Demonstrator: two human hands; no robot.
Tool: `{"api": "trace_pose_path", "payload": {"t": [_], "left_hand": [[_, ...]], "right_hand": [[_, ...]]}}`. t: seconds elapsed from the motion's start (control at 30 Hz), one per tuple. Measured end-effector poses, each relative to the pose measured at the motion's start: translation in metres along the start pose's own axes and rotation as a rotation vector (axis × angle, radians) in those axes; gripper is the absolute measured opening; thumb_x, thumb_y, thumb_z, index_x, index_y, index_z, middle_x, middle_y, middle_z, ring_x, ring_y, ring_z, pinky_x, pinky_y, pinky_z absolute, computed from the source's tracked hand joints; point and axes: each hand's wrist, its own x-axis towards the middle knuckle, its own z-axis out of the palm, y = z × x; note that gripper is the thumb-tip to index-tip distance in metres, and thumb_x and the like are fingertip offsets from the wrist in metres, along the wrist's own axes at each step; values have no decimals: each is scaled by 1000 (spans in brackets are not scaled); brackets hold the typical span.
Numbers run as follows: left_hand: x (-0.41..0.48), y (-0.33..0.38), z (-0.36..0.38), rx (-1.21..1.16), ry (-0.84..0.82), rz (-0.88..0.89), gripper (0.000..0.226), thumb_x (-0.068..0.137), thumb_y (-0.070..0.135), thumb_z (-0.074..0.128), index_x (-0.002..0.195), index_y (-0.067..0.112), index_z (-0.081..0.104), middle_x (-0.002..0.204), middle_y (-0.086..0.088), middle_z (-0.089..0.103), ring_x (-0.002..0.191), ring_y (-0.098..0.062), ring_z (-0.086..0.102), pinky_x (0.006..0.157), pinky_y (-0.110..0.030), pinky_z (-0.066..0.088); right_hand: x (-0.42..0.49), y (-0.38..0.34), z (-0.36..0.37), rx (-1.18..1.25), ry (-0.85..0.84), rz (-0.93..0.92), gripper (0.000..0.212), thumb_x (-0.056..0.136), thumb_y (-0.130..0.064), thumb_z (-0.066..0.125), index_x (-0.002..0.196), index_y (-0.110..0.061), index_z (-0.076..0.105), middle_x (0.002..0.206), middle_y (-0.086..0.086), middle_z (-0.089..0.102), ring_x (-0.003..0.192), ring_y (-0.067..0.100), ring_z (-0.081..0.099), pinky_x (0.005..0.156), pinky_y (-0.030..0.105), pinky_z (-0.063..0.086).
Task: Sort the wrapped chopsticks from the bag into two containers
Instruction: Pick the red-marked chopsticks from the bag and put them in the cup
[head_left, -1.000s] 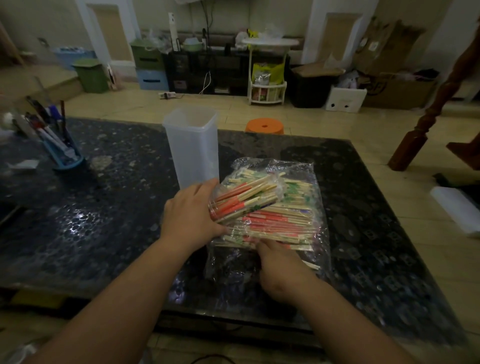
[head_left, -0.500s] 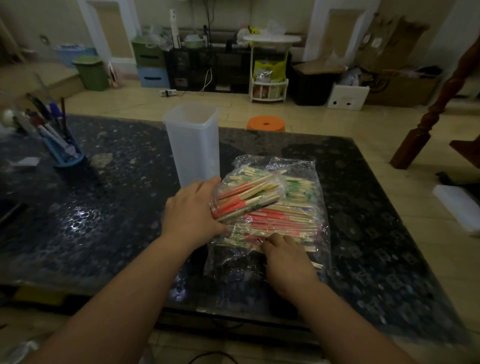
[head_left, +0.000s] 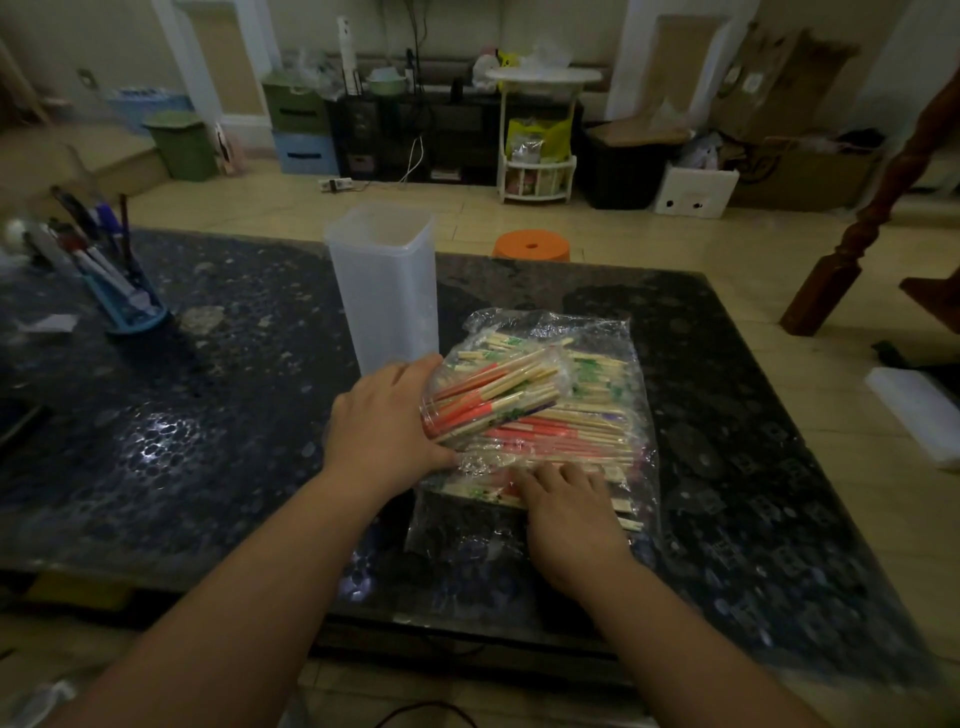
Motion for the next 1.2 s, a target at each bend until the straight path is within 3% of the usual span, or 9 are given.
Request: {"api": "trace_pose_path", "payload": {"t": [0.5, 0.73, 0.9, 1.2], "left_hand": [[1, 0, 4, 25, 2, 2, 109, 65, 54, 85, 153, 37, 23, 145, 3, 44, 132, -23, 42, 109, -46, 33], [1, -1, 5, 19, 3, 7, 108, 63, 55, 85, 152, 37, 25, 146, 4, 44, 132, -22, 42, 108, -47, 34], [-1, 1, 4, 21, -19, 10, 109, 64, 56, 85, 152, 37, 24, 146, 4, 44, 132, -22, 42, 110, -47, 33], [-1, -1, 3, 3, -15, -7, 109, 61, 55, 86, 151, 39, 26, 145, 4, 45, 132, -22, 42, 110, -47, 33]], "right_hand": [[2, -2, 0, 40, 18, 37, 35, 94, -21, 48, 128, -23, 57, 125, 1, 54, 118, 28, 44, 99, 40, 34], [0, -2, -2, 9, -34, 61, 33, 95, -19, 48, 127, -18, 57, 135, 7, 48, 129, 31, 39, 108, 46, 30], [-2, -2, -8, 6, 41, 15, 34, 90, -17, 52, 124, -22, 51, 121, 1, 61, 116, 28, 47, 96, 38, 33], [-6, -7, -15, -99, 0, -36, 29, 91, -21, 49, 117, -14, 60, 116, 10, 58, 109, 31, 51, 90, 39, 38]]}}
